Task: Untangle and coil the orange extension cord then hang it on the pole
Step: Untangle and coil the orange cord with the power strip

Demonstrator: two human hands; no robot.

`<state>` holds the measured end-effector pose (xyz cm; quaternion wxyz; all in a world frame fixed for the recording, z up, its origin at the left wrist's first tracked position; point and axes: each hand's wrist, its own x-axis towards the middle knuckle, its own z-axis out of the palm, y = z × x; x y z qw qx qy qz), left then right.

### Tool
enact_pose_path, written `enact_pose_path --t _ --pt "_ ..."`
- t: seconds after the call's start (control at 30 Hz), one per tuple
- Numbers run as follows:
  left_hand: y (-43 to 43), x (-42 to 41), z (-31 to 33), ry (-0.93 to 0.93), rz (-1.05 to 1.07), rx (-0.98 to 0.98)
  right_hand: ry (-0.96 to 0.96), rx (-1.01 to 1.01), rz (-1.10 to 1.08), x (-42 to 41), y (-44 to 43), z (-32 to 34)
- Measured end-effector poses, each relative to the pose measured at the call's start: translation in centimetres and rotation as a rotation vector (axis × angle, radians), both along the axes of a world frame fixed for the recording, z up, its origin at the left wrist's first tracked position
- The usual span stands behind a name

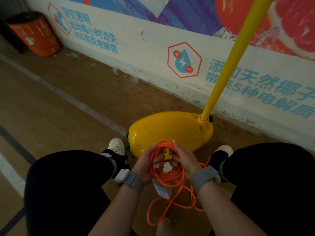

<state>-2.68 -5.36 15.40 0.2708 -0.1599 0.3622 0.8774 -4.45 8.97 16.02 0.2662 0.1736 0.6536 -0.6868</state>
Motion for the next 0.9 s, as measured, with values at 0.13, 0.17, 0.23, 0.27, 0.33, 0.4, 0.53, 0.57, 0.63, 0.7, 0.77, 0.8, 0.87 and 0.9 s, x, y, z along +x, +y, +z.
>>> enact_pose_path --t 0.13,0.17,0.23,0.27,0.33,0.4,0.53,0.57,0.63,0.7,0.77,0.8,0.87,0.9 --pt "0.4 0.0 0.5 -0.016 0.003 -0.022 0.014 0.043 -0.057 -0.2 0.0 -0.1" --pt "0.5 0.0 0.5 -0.008 0.000 -0.058 0.000 0.028 -0.072 -0.3 0.0 -0.3" --pt "0.5 0.0 0.4 -0.006 0.000 -0.113 -0.041 -0.002 -0.087 -0.3 0.0 -0.4" --pt "0.5 0.0 0.4 -0.023 0.000 -0.113 -0.061 -0.030 -0.084 -0.3 0.1 -0.6" --pt "0.3 0.1 0.4 -0.044 -0.012 -0.073 -0.113 -0.115 -0.076 -0.3 0.2 -1.0" --pt "-0.5 -0.2 0.7 -0.021 -0.025 0.028 -0.179 -0.189 -0.075 -0.2 0.5 -1.7" --pt "-3.7 -1.7 0.6 0.111 0.009 0.390 -0.145 -0.060 -0.026 -0.2 1.0 -2.5" --pt "-4.3 -2.0 0.5 0.111 0.054 0.426 -0.081 0.016 0.003 -0.3 1.0 -2.8" --pt "-4.7 -2.2 0.8 0.065 0.188 0.388 0.023 0.177 0.106 -0.2 0.7 -2.6" --pt "-4.8 -2.0 1.3 0.047 0.326 0.310 0.048 0.341 0.234 0.2 0.8 -3.5" --pt "-5.0 -2.0 1.6 0.047 0.429 0.266 0.070 0.502 0.335 0.9 1.5 -4.1" --pt "-5.3 -2.2 1.5 0.042 0.468 0.261 0.090 0.581 0.378 1.2 1.8 -4.7" --pt "-6.1 -2.4 1.5 0.011 0.575 0.222 0.119 0.733 0.475 1.4 2.2 -5.4" --pt "-6.5 -2.4 1.6 0.000 0.645 0.180 0.122 0.826 0.531 1.4 2.4 -5.4"
